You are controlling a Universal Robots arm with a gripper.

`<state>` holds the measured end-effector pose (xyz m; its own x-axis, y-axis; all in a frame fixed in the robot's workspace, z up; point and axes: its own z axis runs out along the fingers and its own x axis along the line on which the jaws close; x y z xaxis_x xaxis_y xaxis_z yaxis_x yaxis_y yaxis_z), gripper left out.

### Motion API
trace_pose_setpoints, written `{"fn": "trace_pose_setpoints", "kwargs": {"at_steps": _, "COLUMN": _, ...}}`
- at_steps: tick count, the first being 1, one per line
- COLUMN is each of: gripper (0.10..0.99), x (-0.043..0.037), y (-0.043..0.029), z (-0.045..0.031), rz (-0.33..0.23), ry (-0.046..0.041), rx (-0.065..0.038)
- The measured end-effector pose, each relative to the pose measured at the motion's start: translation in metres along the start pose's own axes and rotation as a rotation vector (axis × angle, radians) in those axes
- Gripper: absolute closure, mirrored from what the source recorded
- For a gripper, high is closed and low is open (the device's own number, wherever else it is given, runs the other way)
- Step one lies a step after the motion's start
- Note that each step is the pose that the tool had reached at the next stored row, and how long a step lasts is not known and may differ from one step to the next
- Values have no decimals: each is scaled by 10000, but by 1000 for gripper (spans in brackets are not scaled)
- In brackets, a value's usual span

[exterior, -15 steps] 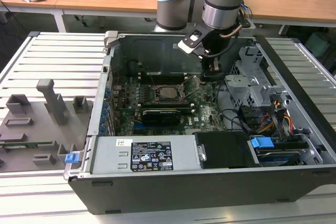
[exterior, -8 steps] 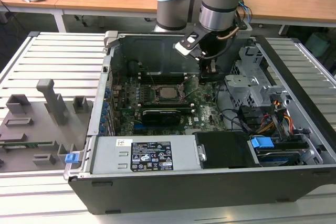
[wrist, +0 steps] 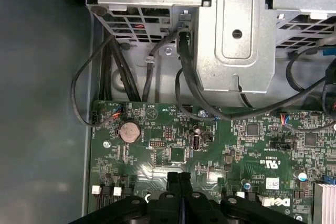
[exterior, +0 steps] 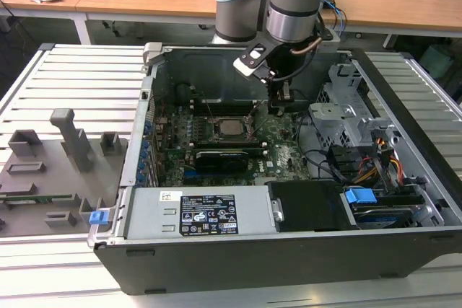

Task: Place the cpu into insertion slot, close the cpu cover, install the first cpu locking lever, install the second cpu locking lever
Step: 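Close the cpu cover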

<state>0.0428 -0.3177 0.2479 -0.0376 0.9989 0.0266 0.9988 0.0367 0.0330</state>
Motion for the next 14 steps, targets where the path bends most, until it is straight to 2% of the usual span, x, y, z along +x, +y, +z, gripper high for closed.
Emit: {"fn": "trace_pose_setpoints", "kwargs": {"at_steps": 14, "gripper": 976, "x": 3, "y": -73, "z": -3, "rz": 1, "ry": -1, "rx": -1}}
